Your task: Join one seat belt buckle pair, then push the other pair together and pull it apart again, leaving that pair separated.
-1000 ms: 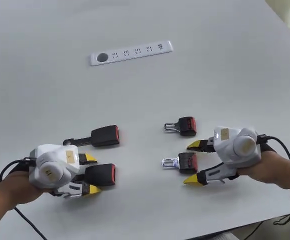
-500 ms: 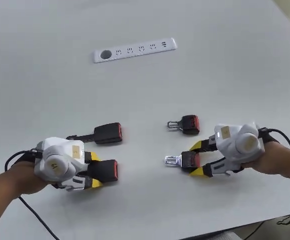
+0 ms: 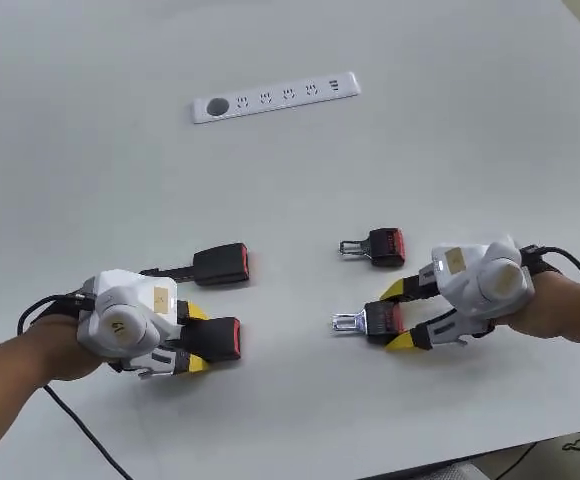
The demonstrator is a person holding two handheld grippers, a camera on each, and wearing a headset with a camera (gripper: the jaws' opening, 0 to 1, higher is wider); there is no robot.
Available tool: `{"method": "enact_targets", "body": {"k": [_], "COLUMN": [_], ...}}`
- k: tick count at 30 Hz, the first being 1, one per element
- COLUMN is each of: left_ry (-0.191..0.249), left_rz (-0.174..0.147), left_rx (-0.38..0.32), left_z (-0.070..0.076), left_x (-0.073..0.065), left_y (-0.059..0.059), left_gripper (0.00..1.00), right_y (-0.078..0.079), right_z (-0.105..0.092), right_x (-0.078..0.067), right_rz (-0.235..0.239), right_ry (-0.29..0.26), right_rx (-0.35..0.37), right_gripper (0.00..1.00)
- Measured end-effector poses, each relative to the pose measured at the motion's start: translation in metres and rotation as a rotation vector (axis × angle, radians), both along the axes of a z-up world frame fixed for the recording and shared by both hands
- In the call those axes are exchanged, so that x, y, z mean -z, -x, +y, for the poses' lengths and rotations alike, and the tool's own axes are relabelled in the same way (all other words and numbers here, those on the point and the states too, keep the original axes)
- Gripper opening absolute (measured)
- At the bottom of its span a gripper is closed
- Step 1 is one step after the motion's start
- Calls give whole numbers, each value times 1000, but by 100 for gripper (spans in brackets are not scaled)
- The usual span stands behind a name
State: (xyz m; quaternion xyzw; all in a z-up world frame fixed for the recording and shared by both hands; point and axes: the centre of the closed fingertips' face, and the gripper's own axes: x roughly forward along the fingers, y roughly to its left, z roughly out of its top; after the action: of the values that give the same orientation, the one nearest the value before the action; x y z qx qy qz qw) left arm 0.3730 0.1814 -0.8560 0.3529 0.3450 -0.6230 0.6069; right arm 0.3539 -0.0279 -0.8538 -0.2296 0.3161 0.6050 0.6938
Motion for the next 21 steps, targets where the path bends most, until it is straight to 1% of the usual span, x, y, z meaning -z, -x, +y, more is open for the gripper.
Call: {"method": "enact_targets", "body": {"k": [5,7,11,15,21], "left_ry": [-5,-8,-10,-16,-22], "left_rz": [3,4,8,9,14], "left_rx": [-4,-4,-9,-5,-5], "left_z": [1,1,2,2,3], "left_x": [0,0,0,0,0], "left_y": [0,0,-1,-1,-1], "left_gripper": [35,35,34,34,34], "right_y": [1,2,2,1,0], "right_z": [11,15,28,37,51], "right_x": [0,0,0,0,-1], "right_rz": [-3,3,2,10,9], "right_ry": [-21,-28,-59,-81,-122], "right_rx": [-16,-15,-22,-13,5], "right_gripper": [34,34,33,34,34]}}
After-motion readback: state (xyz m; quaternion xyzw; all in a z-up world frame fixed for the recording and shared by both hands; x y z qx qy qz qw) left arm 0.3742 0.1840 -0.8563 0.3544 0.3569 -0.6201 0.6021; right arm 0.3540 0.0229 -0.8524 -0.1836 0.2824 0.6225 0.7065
